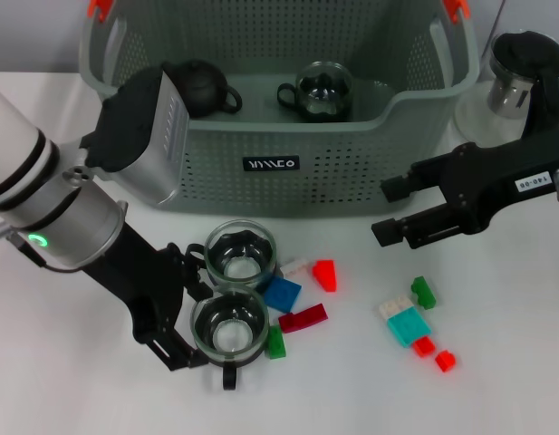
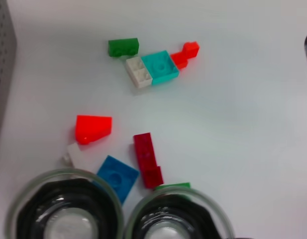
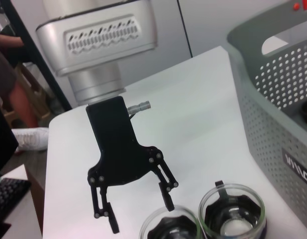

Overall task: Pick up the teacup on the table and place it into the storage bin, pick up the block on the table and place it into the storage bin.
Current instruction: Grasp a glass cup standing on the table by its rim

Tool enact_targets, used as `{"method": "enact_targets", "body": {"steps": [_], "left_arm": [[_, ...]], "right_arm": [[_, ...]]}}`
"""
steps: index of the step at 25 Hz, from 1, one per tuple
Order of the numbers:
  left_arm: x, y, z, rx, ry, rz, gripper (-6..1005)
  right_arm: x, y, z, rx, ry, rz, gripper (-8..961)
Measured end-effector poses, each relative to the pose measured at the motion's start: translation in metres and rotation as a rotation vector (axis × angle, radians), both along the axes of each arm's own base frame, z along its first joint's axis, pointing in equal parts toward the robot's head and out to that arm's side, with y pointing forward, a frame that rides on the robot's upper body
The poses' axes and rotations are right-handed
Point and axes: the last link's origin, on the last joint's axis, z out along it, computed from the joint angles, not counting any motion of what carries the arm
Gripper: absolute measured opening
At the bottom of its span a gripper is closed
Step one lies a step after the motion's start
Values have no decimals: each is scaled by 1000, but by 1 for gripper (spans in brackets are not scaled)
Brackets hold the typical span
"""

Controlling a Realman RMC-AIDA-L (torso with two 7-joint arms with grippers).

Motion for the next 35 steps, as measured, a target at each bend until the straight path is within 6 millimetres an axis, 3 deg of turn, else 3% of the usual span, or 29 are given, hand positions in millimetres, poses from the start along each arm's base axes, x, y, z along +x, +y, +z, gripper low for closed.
{"method": "enact_targets", "body": {"steps": [8, 18, 35], "left_arm": [[5, 3, 0, -14, -2, -152, 875], [15, -11, -21, -115, 33, -230, 875], [0, -9, -34, -98, 121, -274, 855]], "right_arm": [[-1, 5, -4, -2, 23, -29, 797], [0, 6, -2, 14, 41, -43, 797], [0, 6, -6, 15, 49, -52, 798]]}}
